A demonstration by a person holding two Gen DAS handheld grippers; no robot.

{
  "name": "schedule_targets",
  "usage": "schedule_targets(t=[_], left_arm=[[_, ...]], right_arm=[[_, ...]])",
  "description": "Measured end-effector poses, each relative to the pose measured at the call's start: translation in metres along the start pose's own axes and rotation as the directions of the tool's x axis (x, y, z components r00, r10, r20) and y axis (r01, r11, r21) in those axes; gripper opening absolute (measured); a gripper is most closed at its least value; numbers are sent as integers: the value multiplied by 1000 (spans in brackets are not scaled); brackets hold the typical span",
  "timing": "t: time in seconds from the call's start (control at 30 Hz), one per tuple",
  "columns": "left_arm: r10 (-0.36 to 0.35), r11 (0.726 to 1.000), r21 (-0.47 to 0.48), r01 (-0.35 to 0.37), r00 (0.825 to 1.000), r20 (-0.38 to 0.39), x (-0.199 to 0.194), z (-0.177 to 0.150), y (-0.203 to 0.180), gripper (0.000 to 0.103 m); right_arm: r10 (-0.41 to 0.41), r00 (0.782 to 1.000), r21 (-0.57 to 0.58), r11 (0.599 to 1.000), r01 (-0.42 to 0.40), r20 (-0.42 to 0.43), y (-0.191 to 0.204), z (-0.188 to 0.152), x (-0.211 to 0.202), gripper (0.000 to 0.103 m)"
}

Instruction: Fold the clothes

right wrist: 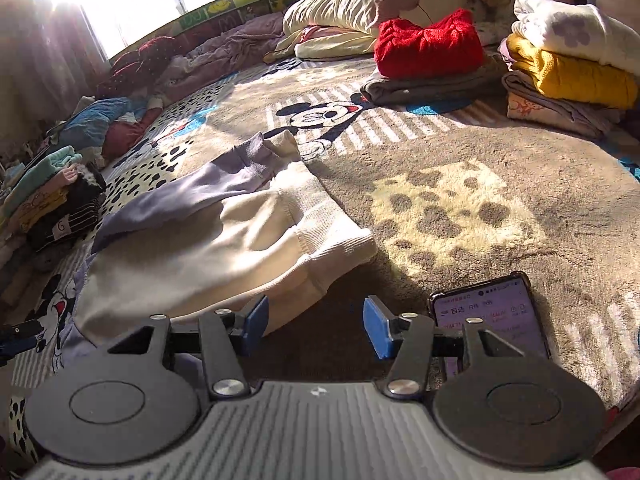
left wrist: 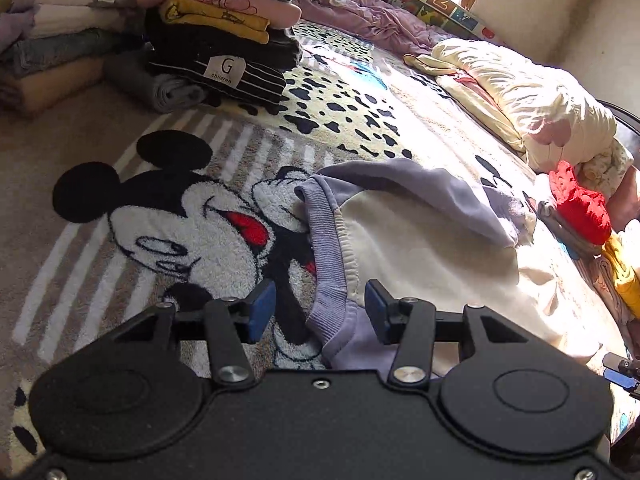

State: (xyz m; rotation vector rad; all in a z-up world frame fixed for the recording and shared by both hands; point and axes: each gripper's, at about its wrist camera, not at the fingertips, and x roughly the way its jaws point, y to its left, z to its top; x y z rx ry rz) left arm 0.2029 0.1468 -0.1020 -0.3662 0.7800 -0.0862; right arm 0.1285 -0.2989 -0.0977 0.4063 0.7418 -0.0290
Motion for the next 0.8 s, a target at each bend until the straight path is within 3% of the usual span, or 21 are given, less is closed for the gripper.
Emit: schedule_targets(t=[0.3, 0.4, 0.53, 0.6, 0.63, 0.67, 0.73, 0.8], left_arm=[[2, 996, 93, 1, 999, -39, 65, 51, -2, 48], [-8, 999, 39, 11, 997, -74, 92, 62, 7, 48], [-73, 997, -24, 72, 995, -71, 105, 70, 9, 47], [-71, 997, -43, 68, 994, -78, 109, 72, 7, 8], [-66, 997, -55, 62, 995, -76, 110, 72, 7, 8], [-67, 996, -71, 62, 995, -69, 109, 71, 8, 7], [-60, 993, -102, 55, 997, -45, 99, 67, 10, 6], [-61, 988, -141, 58, 998, -20, 81, 58, 16, 5]], right_arm=[[60, 997, 283, 958, -43, -52, -37, 10, 48, 65], [81, 995, 324, 944, -60, -53, -38, 9, 56, 67], [103, 994, 365, 927, -80, -42, -40, 13, 62, 71], [101, 994, 368, 926, -79, -39, -39, 16, 65, 72], [90, 995, 357, 931, -70, -39, -38, 17, 67, 71], [78, 996, 344, 937, -59, -40, -36, 19, 68, 68], [52, 998, 317, 948, -37, -40, -33, 22, 72, 26], [45, 999, 291, 956, -36, -25, -29, 27, 75, 13]])
